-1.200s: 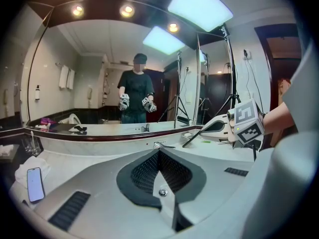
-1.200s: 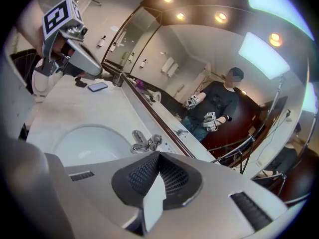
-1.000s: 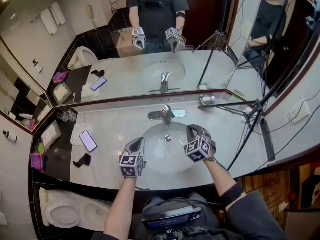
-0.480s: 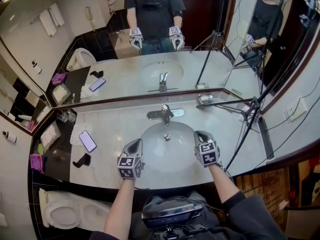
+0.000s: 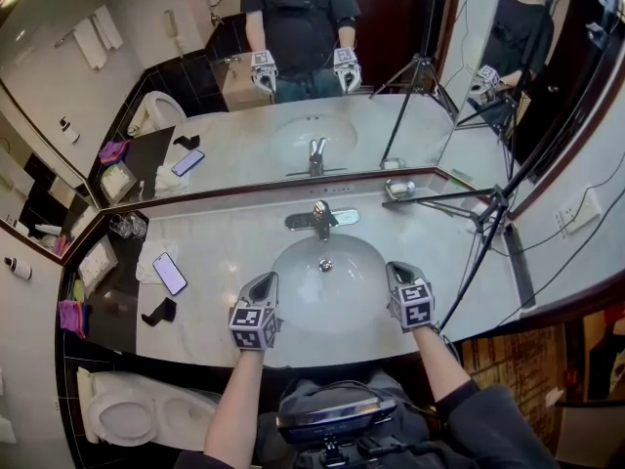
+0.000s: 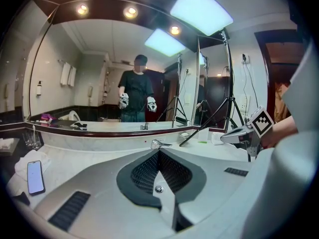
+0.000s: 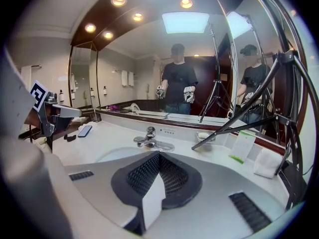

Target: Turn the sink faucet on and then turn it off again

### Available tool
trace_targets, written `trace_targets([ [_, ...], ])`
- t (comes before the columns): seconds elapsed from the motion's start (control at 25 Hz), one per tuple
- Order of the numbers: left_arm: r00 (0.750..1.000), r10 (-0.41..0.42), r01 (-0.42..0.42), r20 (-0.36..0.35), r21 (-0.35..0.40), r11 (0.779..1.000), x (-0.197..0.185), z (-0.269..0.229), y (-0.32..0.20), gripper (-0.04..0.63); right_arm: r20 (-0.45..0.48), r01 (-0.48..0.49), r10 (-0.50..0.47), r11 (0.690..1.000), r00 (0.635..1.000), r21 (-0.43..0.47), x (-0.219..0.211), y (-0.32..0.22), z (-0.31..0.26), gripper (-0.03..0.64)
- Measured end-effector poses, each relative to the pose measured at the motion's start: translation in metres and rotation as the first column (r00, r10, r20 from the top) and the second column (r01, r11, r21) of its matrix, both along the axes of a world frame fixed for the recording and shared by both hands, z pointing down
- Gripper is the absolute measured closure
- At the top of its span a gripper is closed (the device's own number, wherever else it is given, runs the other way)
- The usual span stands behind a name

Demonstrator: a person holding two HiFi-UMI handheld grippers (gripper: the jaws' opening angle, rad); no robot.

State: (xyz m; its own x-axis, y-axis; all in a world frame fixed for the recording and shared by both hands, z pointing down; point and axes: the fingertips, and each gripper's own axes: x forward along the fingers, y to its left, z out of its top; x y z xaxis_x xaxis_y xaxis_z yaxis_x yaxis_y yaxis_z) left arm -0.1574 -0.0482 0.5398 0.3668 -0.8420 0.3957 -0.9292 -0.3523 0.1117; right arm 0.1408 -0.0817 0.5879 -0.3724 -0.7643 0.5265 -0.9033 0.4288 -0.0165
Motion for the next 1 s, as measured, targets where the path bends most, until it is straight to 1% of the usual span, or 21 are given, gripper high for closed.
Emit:
trace_targets([
  [0.32,1.000,0.011,-0.011,0.017,-0.013,1.000,0.006,0.003,0.001,0.595,-0.003,0.015,-0.015,1.000,1.000,-0.008,0.002,0.001,0.007,0.600],
  [0.52,1.000,0.005,-0.005,0.002,-0.002,1.000,0.007,0.003,0.000,0.595,-0.022,0.027,-0.027,1.000,0.999,-0.007,0.000,0.002,0.005,0.600],
  [0.64,1.000,0.001,-0.001,0.002,-0.004,1.000,0.007,0.004,-0.001,0.595,-0.053,0.048,-0.047,0.999,0.997,0.001,-0.003,0.002,0.005,0.600],
  [0.76,1.000,0.000,0.000,0.006,-0.007,1.000,0.007,0.004,-0.001,0.595,-0.135,0.082,-0.079,0.997,0.988,0.012,-0.008,0.004,0.004,0.598],
  [0.84,1.000,0.003,-0.003,0.012,-0.011,1.000,0.009,0.005,-0.002,0.595,-0.239,0.135,-0.122,0.990,0.963,0.037,-0.013,0.003,0.007,0.592],
  [0.88,1.000,0.005,-0.005,0.016,-0.012,1.000,0.010,0.006,-0.003,0.595,-0.302,0.170,-0.148,0.984,0.942,0.049,-0.016,0.001,0.011,0.592],
  [0.96,1.000,0.008,-0.007,0.022,-0.017,1.000,0.011,0.006,-0.005,0.595,-0.425,0.248,-0.197,0.967,0.883,0.066,-0.026,-0.004,0.015,0.586],
  [1.0,1.000,0.008,-0.007,0.026,-0.019,1.000,0.012,0.007,-0.007,0.595,-0.475,0.287,-0.221,0.956,0.852,0.070,-0.032,-0.007,0.016,0.567],
])
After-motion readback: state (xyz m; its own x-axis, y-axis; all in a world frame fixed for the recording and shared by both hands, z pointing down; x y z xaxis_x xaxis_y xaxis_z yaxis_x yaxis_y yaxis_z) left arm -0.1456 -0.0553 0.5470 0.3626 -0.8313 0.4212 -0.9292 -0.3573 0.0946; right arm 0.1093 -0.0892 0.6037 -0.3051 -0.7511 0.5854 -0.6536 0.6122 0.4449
